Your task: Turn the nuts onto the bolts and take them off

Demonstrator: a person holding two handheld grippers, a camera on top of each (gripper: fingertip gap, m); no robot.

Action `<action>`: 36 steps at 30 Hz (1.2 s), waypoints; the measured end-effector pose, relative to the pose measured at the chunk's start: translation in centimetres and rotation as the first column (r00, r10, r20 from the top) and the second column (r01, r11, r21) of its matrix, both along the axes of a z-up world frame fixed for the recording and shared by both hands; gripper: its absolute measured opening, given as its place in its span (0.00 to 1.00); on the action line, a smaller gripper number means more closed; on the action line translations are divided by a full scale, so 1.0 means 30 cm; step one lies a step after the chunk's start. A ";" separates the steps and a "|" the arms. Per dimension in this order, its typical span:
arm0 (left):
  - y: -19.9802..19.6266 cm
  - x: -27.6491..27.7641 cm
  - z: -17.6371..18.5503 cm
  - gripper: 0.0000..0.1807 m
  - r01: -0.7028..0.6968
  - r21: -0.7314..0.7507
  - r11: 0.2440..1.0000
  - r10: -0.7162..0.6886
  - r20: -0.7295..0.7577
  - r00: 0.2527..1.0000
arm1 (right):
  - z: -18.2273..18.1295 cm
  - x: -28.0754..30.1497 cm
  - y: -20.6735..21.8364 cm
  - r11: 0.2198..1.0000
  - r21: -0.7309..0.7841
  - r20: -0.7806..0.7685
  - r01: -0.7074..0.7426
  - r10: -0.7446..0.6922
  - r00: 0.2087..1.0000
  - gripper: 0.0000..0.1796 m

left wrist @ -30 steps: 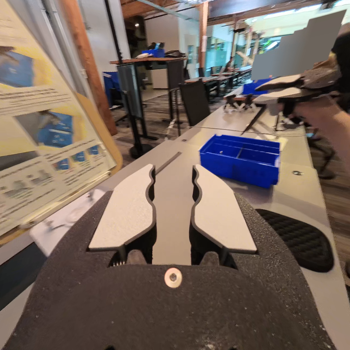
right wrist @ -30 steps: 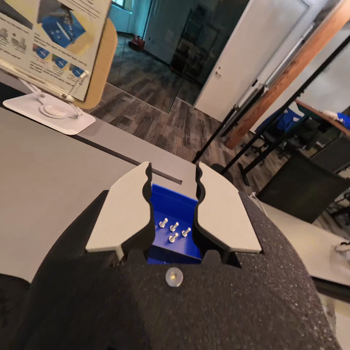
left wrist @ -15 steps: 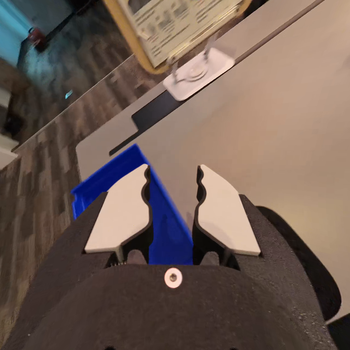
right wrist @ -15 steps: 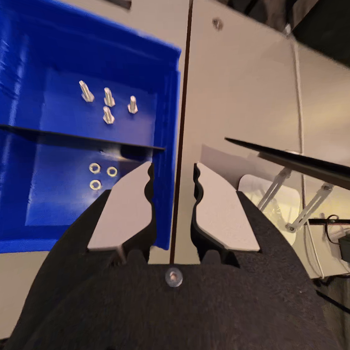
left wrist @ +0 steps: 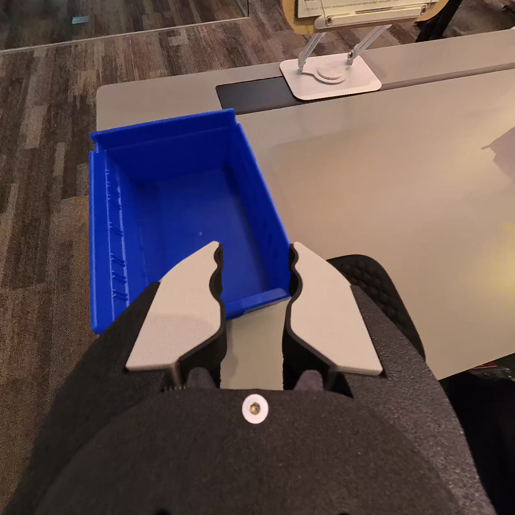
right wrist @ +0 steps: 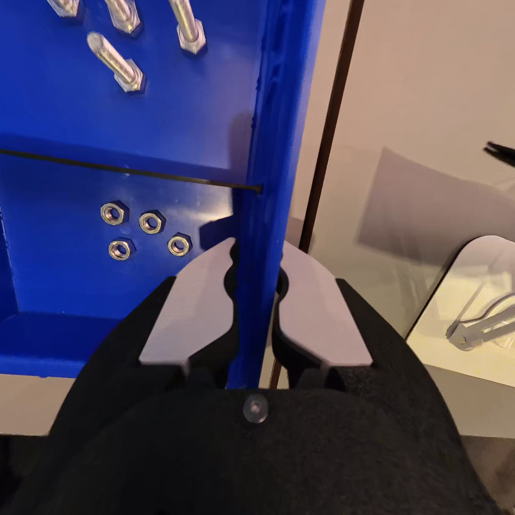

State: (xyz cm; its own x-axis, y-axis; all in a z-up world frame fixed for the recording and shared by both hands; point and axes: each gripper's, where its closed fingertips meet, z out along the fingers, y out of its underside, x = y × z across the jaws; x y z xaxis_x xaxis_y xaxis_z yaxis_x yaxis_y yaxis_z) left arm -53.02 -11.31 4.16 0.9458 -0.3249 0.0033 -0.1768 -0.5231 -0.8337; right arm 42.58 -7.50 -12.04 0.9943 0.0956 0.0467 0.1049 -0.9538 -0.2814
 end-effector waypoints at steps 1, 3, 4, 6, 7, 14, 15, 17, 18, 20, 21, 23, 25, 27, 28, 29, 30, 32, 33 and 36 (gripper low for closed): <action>0.001 -0.009 -0.003 0.25 -0.007 -0.002 1.000 0.007 -0.003 1.000 | -0.009 0.002 -0.004 1.000 -0.027 0.003 0.001 -0.001 1.000 0.11; 0.006 -0.022 -0.012 0.24 -0.015 -0.009 1.000 0.015 -0.001 1.000 | -0.011 -0.005 -0.005 0.999 -0.049 -0.023 0.013 -0.014 1.000 0.09; 0.009 -0.026 -0.016 0.24 -0.019 -0.011 1.000 0.019 0.004 1.000 | -0.011 -0.009 -0.005 0.998 -0.055 -0.048 0.030 -0.033 0.998 0.08; 0.019 -0.031 -0.021 0.24 -0.028 -0.015 1.000 0.028 0.019 0.999 | -0.011 -0.028 -0.009 0.995 -0.076 -0.144 0.065 -0.076 0.987 0.03; 0.024 -0.029 -0.024 0.24 -0.032 -0.018 0.999 0.032 0.030 0.999 | -0.011 -0.032 -0.010 0.993 -0.080 -0.180 0.087 -0.101 0.979 0.03; 0.093 0.061 -0.070 0.26 -0.052 -0.049 0.997 0.059 0.155 0.986 | -0.011 -0.037 -0.010 0.989 -0.094 -0.170 0.117 -0.132 0.977 0.03; 0.110 0.080 -0.083 0.26 -0.060 -0.051 0.997 0.068 0.156 0.985 | -0.011 -0.038 -0.010 0.987 -0.097 -0.170 0.130 -0.145 0.975 0.03; 0.144 0.127 -0.122 0.27 -0.069 -0.071 0.995 0.079 0.163 0.983 | -0.011 -0.044 -0.008 0.985 -0.102 -0.163 0.142 -0.158 0.974 0.03; 0.159 0.150 -0.150 0.27 -0.071 -0.094 0.993 0.084 0.150 0.985 | -0.011 -0.050 -0.007 0.984 -0.101 -0.165 0.145 -0.160 0.973 0.03; 0.193 0.169 -0.213 0.28 -0.100 -0.131 0.986 0.109 0.065 0.992 | -0.011 -0.063 -0.003 0.985 -0.100 -0.165 0.141 -0.156 0.974 0.03; 0.212 0.165 -0.241 0.28 -0.128 -0.138 0.982 0.131 0.016 0.991 | -0.011 -0.069 -0.001 0.985 -0.099 -0.161 0.138 -0.153 0.975 0.03; 0.240 0.168 -0.290 0.28 -0.157 -0.174 0.972 0.153 -0.034 0.988 | -0.011 -0.080 0.001 0.986 -0.097 -0.157 0.133 -0.147 0.977 0.03; 0.261 0.166 -0.336 0.23 -0.176 -0.218 0.960 0.158 -0.098 0.983 | -0.011 -0.089 0.005 0.987 -0.095 -0.154 0.129 -0.142 0.978 0.03; 0.283 0.141 -0.378 0.16 -0.216 -0.247 0.945 0.166 -0.206 0.964 | -0.012 -0.096 0.008 0.989 -0.091 -0.152 0.120 -0.133 0.979 0.03; 0.299 0.148 -0.387 0.11 -0.206 -0.250 0.946 0.153 -0.217 0.964 | -0.011 -0.100 0.009 0.989 -0.090 -0.151 0.117 -0.129 0.980 0.03; 0.313 0.161 -0.390 0.06 -0.195 -0.255 0.947 0.143 -0.209 0.967 | -0.012 -0.102 0.009 0.989 -0.090 -0.150 0.116 -0.129 0.980 0.03; 0.326 0.161 -0.392 0.05 -0.199 -0.259 0.945 0.140 -0.229 0.963 | -0.012 -0.104 0.010 0.989 -0.089 -0.149 0.115 -0.128 0.981 0.03; 0.353 0.168 -0.392 0.05 -0.202 -0.259 0.945 0.129 -0.274 0.953 | -0.012 -0.110 0.011 0.990 -0.087 -0.149 0.111 -0.123 0.981 0.03; 0.369 0.175 -0.392 0.05 -0.204 -0.257 0.944 0.126 -0.291 0.948 | -0.012 -0.111 0.012 0.990 -0.088 -0.148 0.110 -0.122 0.981 0.03; 0.423 0.218 -0.393 0.05 -0.204 -0.263 0.943 0.118 -0.308 0.944 | -0.012 -0.118 0.015 0.990 -0.090 -0.150 0.109 -0.122 0.981 0.03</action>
